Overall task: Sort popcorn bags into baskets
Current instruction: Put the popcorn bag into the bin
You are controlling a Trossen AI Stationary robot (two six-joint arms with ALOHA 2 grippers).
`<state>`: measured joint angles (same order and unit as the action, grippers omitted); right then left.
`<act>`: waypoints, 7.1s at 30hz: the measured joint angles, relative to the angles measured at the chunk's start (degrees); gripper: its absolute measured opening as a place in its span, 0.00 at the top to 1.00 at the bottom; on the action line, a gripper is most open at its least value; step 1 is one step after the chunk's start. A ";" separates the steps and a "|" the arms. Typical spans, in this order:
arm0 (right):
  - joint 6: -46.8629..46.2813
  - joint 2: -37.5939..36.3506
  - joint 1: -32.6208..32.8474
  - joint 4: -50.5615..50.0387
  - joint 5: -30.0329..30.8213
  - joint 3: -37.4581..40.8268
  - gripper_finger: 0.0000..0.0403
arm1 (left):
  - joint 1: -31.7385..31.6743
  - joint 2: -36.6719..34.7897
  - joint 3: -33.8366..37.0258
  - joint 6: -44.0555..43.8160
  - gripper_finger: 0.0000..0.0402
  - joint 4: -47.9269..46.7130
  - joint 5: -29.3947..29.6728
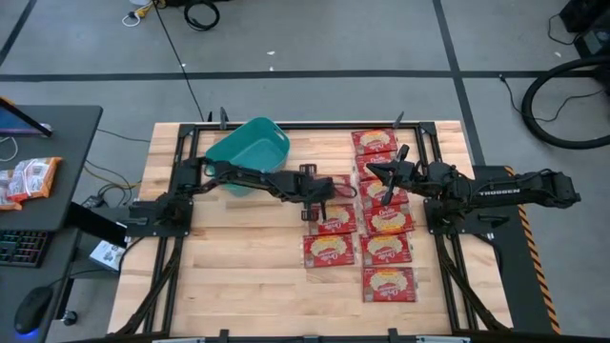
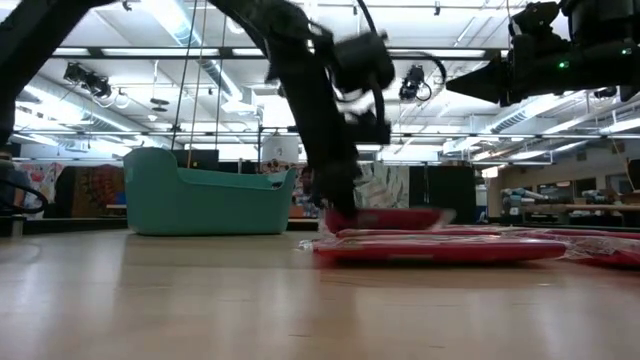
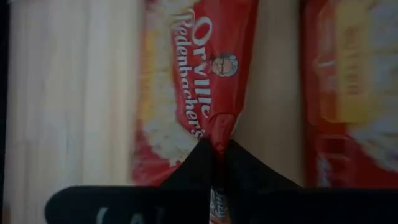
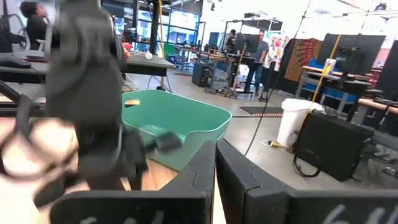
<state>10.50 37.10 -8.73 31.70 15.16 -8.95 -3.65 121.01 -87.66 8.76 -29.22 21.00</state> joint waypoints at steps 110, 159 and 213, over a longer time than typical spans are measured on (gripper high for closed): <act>6.68 4.92 -2.01 10.73 0.46 -0.04 0.95 | 8.43 -0.23 -0.64 -12.16 0.60 3.88 -11.87; 7.08 4.90 -2.03 11.06 2.84 0.00 0.95 | 11.20 11.32 -10.71 -0.16 0.84 0.55 -1.30; 7.47 4.90 -2.01 9.86 3.21 0.04 0.95 | 1.49 -18.67 6.23 -38.14 1.00 -42.35 21.33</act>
<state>17.98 42.00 -10.74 41.56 18.37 -8.91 -2.17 102.34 -81.43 -29.38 -71.57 42.33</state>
